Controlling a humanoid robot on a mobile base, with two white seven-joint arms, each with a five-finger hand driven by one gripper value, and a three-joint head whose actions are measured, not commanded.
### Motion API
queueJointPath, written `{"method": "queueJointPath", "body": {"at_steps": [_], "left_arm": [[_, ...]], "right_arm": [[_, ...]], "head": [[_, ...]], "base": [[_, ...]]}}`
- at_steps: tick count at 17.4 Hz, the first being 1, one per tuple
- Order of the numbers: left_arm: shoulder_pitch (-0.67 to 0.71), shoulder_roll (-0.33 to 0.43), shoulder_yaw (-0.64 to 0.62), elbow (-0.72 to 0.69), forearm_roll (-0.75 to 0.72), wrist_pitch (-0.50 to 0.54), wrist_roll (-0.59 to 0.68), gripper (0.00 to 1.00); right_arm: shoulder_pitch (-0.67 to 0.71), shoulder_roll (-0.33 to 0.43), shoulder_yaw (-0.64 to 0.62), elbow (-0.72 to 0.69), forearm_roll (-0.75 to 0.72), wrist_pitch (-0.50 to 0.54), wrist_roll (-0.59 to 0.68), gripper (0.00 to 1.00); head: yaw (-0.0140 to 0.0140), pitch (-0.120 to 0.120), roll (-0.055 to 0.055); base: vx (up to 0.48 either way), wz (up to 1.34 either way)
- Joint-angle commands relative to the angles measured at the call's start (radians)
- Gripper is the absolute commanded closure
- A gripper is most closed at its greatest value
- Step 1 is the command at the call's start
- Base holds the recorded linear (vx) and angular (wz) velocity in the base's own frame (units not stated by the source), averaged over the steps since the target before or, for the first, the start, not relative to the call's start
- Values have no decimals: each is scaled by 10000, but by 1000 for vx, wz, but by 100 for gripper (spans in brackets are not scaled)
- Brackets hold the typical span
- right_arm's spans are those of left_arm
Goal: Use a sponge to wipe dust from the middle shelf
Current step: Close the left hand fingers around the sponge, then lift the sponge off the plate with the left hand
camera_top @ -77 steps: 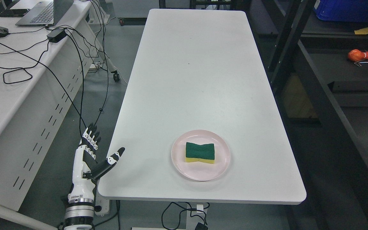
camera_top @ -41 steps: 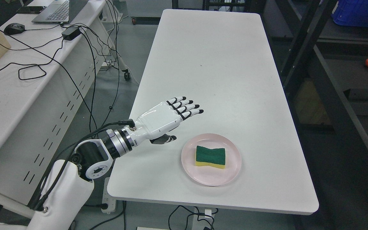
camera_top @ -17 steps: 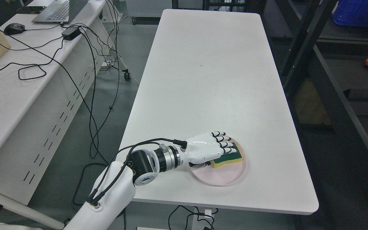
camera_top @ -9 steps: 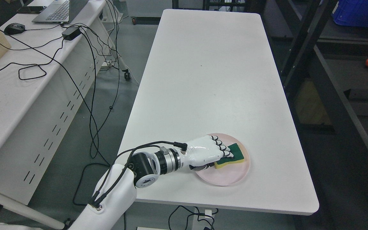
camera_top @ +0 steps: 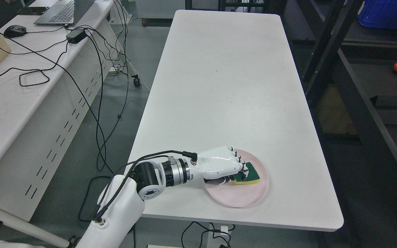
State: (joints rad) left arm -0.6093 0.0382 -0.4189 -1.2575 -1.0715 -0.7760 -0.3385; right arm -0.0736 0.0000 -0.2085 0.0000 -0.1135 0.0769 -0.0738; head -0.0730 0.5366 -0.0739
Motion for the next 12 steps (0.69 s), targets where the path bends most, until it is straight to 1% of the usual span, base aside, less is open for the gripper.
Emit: {"method": "queueJointPath", "body": {"at_steps": [1,4,6,7,9,12], "left_arm": [[18,123,2025,-553,743,-94,25,100],[-150,507,2287,-1366,913,-94,41,100],[-380,599,2669,-1796,913,-94,25,100],[-609,767,2883,-1950,913,-94,25,100],[-962,967,3038,-2119,913,-94,40,100],[-1392,968,3024,-2227,913,-94,25,100]], "right_arm": [[-1,-175,-1,-175,0,-2,2,0],[-1,-175,-1,-175,0,-2,2,0],[-1,-175,-1,-175,0,-2,2,0],[-1,-175,-1,-175,0,-2,2,0],[-1,-175,-1,-175,0,-2,2,0],[-1,-175,-1,-175,0,-2,2,0]], "head": [[0,0,0],[0,0,0],[0,0,0],[0,0,0],[0,0,0],[0,0,0]], "base": [[0,0],[0,0],[0,0],[0,0],[0,0],[0,0]]}}
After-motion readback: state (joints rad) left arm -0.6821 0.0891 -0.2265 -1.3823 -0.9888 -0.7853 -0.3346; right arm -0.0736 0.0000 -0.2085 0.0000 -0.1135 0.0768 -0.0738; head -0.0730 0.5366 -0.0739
